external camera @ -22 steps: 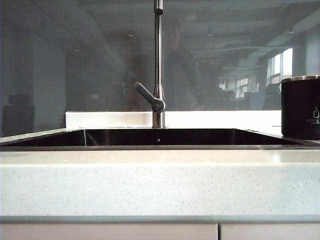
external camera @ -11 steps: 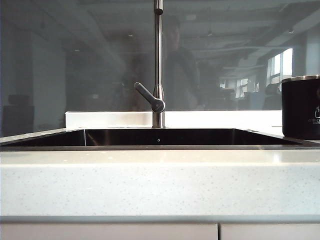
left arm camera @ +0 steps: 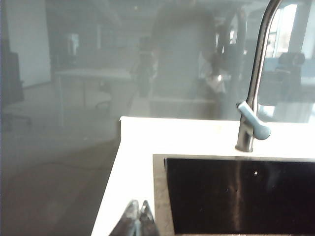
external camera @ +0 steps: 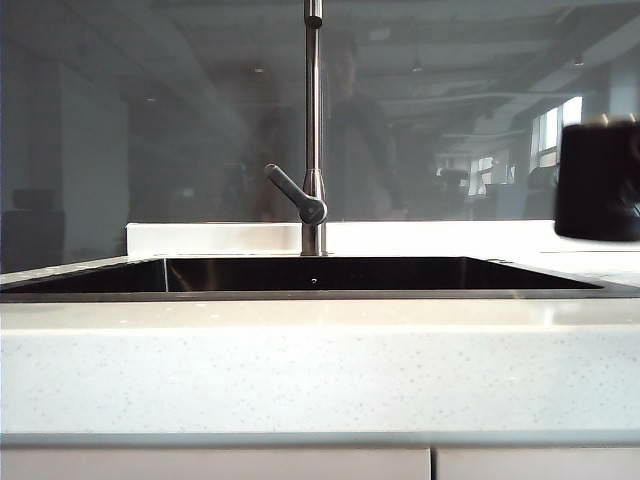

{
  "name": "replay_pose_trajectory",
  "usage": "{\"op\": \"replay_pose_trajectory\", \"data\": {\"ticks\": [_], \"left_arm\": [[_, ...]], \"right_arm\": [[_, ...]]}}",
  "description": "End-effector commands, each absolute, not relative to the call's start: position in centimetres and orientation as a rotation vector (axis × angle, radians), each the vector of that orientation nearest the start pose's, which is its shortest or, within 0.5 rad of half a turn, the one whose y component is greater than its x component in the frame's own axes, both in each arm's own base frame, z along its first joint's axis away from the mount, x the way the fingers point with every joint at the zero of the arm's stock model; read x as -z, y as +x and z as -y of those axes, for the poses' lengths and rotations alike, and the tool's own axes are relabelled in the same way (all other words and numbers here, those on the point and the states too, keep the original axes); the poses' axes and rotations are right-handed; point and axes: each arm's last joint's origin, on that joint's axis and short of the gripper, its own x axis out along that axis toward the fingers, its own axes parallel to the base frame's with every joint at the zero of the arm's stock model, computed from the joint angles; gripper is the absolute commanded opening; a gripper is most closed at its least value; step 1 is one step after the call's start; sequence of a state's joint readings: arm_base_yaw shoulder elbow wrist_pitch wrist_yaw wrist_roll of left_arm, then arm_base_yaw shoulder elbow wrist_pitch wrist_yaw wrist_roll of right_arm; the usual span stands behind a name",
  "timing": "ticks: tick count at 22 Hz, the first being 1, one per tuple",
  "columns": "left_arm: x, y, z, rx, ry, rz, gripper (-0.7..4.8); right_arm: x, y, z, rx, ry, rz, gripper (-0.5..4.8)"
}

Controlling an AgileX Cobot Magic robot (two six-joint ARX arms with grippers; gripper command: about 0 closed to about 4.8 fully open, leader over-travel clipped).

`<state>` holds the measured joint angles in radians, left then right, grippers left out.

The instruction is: Pick up the mug next to the sink, go to the faucet to get some water, pour the water into the sink, and finally put the mug back to its place.

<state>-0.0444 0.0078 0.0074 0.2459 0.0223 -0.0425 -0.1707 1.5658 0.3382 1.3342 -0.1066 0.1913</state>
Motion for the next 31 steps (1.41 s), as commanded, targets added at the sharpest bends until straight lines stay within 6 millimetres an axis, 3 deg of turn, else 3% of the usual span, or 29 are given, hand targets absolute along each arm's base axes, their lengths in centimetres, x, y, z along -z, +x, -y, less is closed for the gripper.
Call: {"op": "replay_pose_trajectory", "data": {"ticks": [1,8,12,14,18,22,24,27,28,31], "left_arm": [[-19.4,9.7,0.5,0.08,-0.101,0.277,-0.05],[-19.8,12.4,0.6,0.084,-0.107,0.29,-0.05],[-20.3,16.6,0.8,0.086,-0.102,0.219,-0.05],[-20.6,19.6,1.1,0.132,-0.098,0.214,-0.05],[-20.5,27.6,2.1,0.351,-0.084,0.234,-0.05],[-19.0,36.3,3.0,0.583,-0.14,0.182,-0.05],[-18.0,41.5,3.6,0.745,-0.15,0.159,-0.05],[-17.0,47.1,4.3,0.922,-0.186,0.078,0.03],[-16.8,49.5,4.2,1.015,-0.244,0.005,0.84],[-17.3,52.6,4.5,1.048,-0.27,0.003,2.49]], "right_arm": [[-19.5,26.4,1.8,-0.05,0.222,0.143,-0.06],[-27.5,31.4,-6.5,-0.299,0.236,-0.004,-0.06],[-30.8,34.4,-10.0,-0.379,0.235,-0.02,-0.06],[-31.1,35.8,-10.9,-0.391,0.235,-0.024,-0.06],[-31.0,38.7,-12.1,-0.382,0.232,-0.055,-0.06],[-31.0,40.7,-13.4,-0.394,0.227,-0.051,-0.06],[-31.1,41.8,-14.4,-0.399,0.226,-0.044,-0.06],[-31.7,42.4,-15.6,-0.405,0.226,-0.045,-0.06],[-32.0,42.3,-16.2,-0.4,0.225,-0.034,-0.06],[-32.6,42.0,-17.0,-0.405,0.184,-0.009,-0.06]]}}
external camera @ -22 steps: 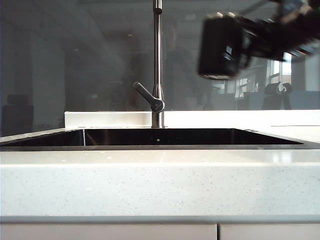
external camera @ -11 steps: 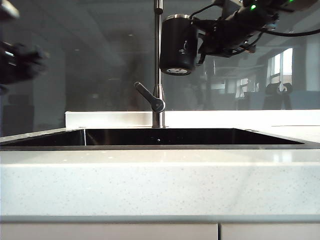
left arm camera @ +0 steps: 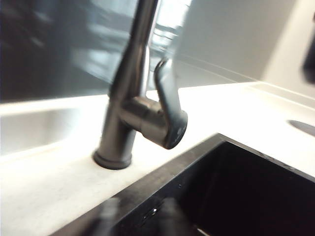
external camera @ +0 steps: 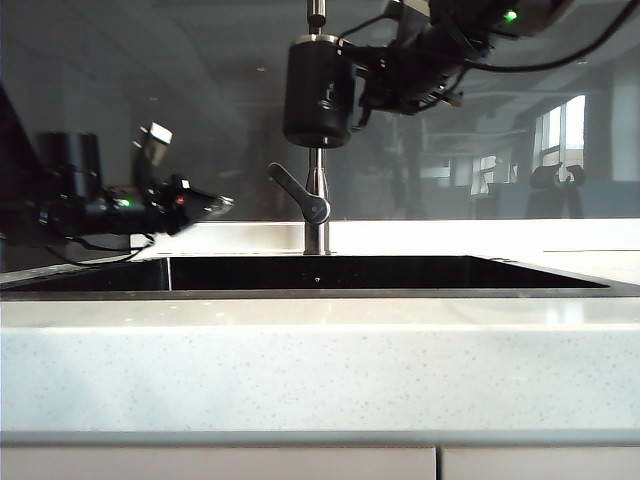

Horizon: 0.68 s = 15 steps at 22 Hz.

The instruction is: Pick up the mug next to the sink, go to the faucet to get some water, pour the water into the sink, and finally put the mug back to its place.

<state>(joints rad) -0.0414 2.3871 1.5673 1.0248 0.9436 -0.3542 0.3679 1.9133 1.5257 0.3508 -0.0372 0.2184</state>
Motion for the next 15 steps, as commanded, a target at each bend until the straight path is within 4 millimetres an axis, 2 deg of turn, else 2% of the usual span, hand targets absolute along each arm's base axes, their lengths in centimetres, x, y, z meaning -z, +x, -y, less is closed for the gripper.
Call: {"op": "replay_pose_trajectory", "data": {"ticks": [1,4,5,8,9,15], "left_arm": [[-17.8,53.2,4.6,1.054,-0.253,0.034,2.5],[-18.8,53.6,4.6,1.059,-0.228,0.072,2.54],[-19.1,53.6,4.7,1.063,-0.226,0.078,2.74],[-20.0,53.8,5.6,1.081,-0.219,0.09,4.14],[-20.3,53.9,5.9,1.085,-0.216,0.093,4.39],[-21.4,54.8,7.7,1.118,-0.19,0.116,4.46]], "right_arm": [[-32.7,41.9,-17.2,-0.409,0.184,-0.008,-0.06],[-32.7,41.9,-17.2,-0.406,0.184,-0.005,-0.06],[-32.8,42.0,-17.2,-0.406,0.182,-0.003,-0.06],[-33.0,42.0,-17.1,-0.383,0.185,0.006,-0.06],[-33.1,42.0,-17.1,-0.38,0.186,0.012,-0.06],[-33.4,42.0,-17.1,-0.367,0.189,0.027,-0.06]]}}
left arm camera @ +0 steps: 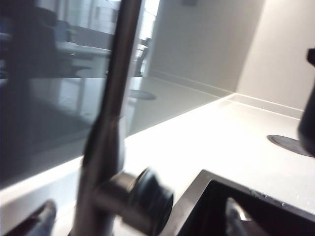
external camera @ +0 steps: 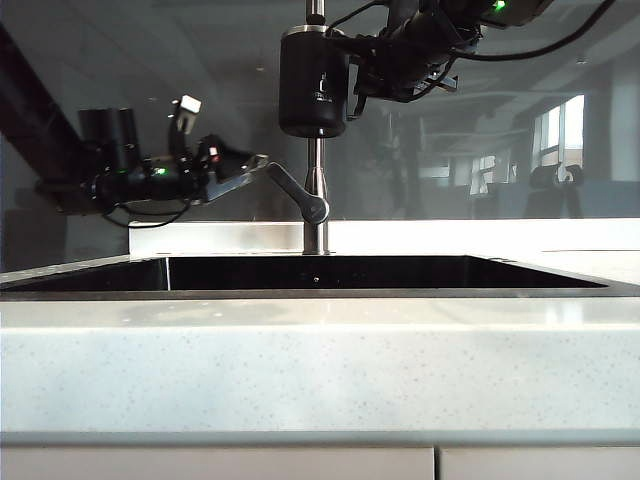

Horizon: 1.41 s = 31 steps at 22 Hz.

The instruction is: Pick up the mug next to the sink, go to the faucet to get some water, pour the water into the sink, and finally put the mug back to its place.

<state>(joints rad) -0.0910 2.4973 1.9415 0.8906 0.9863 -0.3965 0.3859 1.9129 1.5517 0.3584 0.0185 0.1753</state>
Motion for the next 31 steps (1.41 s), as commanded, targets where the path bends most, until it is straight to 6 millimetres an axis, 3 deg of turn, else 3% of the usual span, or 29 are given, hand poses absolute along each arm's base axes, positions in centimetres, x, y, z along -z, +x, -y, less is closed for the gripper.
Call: {"op": "replay_pose_trajectory", "data": {"ticks": [1,14,31], "left_arm": [[-21.6,54.9,7.8,1.121,-0.188,0.121,4.45],[-22.5,54.3,10.9,1.226,-0.18,0.157,4.44],[-22.3,53.9,11.0,1.387,-0.186,0.062,4.27]], "right_arm": [[-33.4,42.0,-17.1,-0.367,0.189,0.026,-0.06],[-33.6,42.0,-17.1,-0.372,0.191,0.031,-0.06],[-33.6,42.0,-17.1,-0.37,0.191,0.034,-0.06]]}}
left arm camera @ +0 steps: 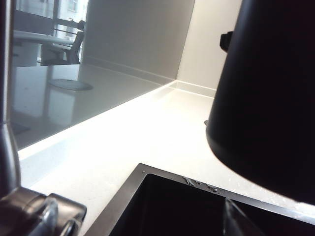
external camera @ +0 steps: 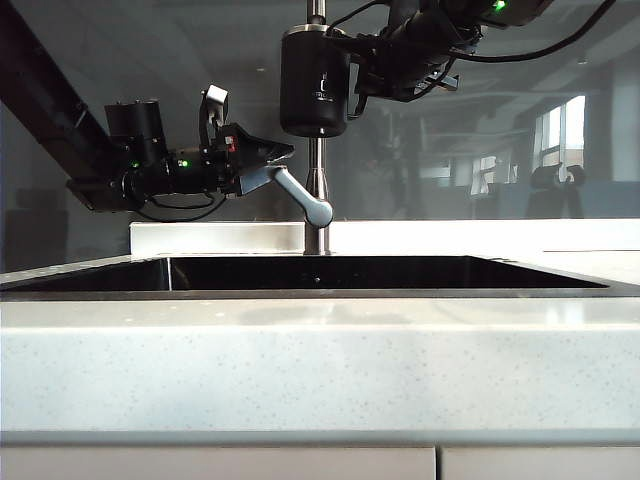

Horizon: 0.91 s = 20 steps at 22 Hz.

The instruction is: Pick up the mug next to the sink, go to the faucet to get some water, pour the water into the sink, and finally put the mug back to its place.

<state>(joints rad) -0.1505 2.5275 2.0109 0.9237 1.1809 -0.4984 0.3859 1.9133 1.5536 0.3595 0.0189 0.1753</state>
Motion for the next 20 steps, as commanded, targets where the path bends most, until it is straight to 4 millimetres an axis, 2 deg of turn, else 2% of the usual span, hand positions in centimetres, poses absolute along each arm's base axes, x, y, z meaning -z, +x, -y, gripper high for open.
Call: {"op": "replay_pose_trajectory", "data": {"ticks": [1,10,20], "left_arm": [[-22.3,53.9,11.0,1.375,-0.183,0.073,4.27],[-22.2,54.9,10.0,1.09,-0.141,0.202,4.28],[-21.4,55.2,9.9,1.058,-0.124,0.138,4.28]], "right_arm": [[-33.6,42.0,-17.1,-0.37,0.191,0.034,-0.06],[-33.6,42.0,-17.1,-0.368,0.191,0.034,-0.06],[-33.6,42.0,-17.1,-0.369,0.191,0.034,-0.06]]}}
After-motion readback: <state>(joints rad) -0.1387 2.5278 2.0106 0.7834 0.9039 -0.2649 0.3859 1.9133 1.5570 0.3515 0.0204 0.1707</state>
